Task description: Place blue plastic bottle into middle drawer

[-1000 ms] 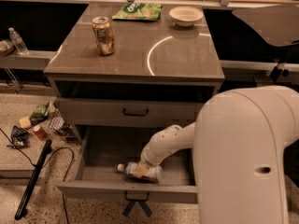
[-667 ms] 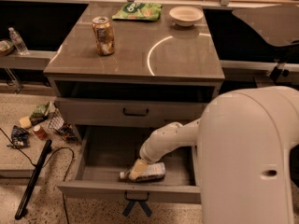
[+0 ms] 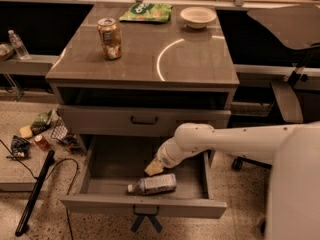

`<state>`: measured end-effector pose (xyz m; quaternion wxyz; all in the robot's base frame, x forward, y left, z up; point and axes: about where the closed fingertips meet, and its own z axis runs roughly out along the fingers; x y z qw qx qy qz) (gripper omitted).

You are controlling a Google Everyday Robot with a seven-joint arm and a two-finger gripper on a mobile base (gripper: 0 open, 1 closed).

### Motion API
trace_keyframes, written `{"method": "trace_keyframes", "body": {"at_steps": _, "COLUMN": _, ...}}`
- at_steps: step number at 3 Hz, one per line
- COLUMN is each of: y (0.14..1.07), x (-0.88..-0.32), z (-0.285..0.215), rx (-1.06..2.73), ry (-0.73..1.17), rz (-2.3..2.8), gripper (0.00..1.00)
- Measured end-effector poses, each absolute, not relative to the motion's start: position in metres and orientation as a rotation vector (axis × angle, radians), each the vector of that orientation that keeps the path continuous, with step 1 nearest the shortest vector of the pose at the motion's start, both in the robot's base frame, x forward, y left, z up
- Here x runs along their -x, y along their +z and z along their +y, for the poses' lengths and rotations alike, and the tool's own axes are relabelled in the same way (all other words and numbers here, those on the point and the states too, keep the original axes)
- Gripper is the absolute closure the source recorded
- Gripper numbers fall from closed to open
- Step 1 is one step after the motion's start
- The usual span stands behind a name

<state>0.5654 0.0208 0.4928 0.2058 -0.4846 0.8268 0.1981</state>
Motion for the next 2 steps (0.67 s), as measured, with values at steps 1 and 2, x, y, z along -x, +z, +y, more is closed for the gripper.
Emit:
{"method": "trace_keyframes", "body": {"at_steps": 1, "y": 0.554, "x": -0.523, "z": -0.032, "rx": 1.25, "ry": 0.785, "rz": 2.301, "gripper": 0.81}}
{"method": "trace_keyframes", "body": {"at_steps": 2, "y": 0.593, "x": -0.484, "z": -0.112, "rx": 1.031, "ry": 0.855, "rz": 2.389, "gripper": 1.0}}
